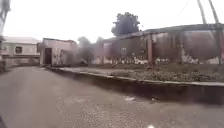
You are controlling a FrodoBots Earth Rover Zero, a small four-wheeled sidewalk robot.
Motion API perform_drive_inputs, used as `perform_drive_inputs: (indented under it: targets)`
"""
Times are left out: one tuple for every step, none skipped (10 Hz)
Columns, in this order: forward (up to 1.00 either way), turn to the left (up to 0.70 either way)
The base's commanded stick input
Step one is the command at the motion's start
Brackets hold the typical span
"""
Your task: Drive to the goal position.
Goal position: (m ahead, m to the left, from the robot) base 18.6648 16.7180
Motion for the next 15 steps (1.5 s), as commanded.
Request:
perform_drive_inputs:
  targets:
    - [0.0, 0.41]
    - [0.0, 0.58]
    - [0.0, 0.66]
    - [0.0, 0.7]
    - [0.0, 0.7]
    - [0.0, 0.7]
    - [0.0, 0.7]
    - [0.0, 0.7]
    - [0.0, 0.7]
    - [0.0, 0.7]
    - [0.0, 0.68]
    - [0.0, 0.6]
    - [0.0, 0.47]
    - [0.0, 0.34]
    - [0.0, 0.4]
